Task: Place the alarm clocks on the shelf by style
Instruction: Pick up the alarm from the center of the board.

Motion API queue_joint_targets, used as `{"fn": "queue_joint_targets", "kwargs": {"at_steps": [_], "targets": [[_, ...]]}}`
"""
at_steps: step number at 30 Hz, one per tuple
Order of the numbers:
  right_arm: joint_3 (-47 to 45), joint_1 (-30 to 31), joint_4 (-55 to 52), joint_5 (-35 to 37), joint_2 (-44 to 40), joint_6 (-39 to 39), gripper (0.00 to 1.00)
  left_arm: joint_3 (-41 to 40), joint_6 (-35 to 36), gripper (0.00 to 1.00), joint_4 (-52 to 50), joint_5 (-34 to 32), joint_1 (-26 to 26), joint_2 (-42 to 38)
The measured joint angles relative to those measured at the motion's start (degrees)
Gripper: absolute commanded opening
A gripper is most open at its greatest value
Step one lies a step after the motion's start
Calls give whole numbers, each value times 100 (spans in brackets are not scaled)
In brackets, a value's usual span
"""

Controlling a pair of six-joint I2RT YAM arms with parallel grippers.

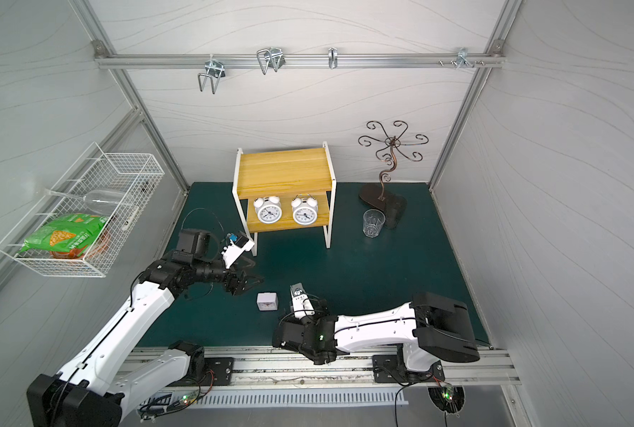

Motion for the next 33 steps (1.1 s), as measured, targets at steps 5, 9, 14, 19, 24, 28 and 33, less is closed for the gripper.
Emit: {"fn": "queue_joint_targets", "kwargs": {"at_steps": [5,9,14,19,24,28,33], "targets": [[-170,197,455,372,295,90,97,-9,4,83,0,2,0,0],[-319,243,802,522,496,140,95,-9,192,83,-76,70,0,0],[-431,245,1123,605,673,190,91,-11,516,83,-343,142,0,0],[-551,245,1528,702,892,192,89,-46,656,83,-463,192,0,-22],[-774,245,2111,745,1084,66,88,-70,713,83,-490,199,0,-22],[-831,245,2597,754,1255,-129,86,-79,730,83,-492,205,2,-28],[-831,243,2907,774,1388,-280,78,-125,730,83,-494,205,2,-52]]}}
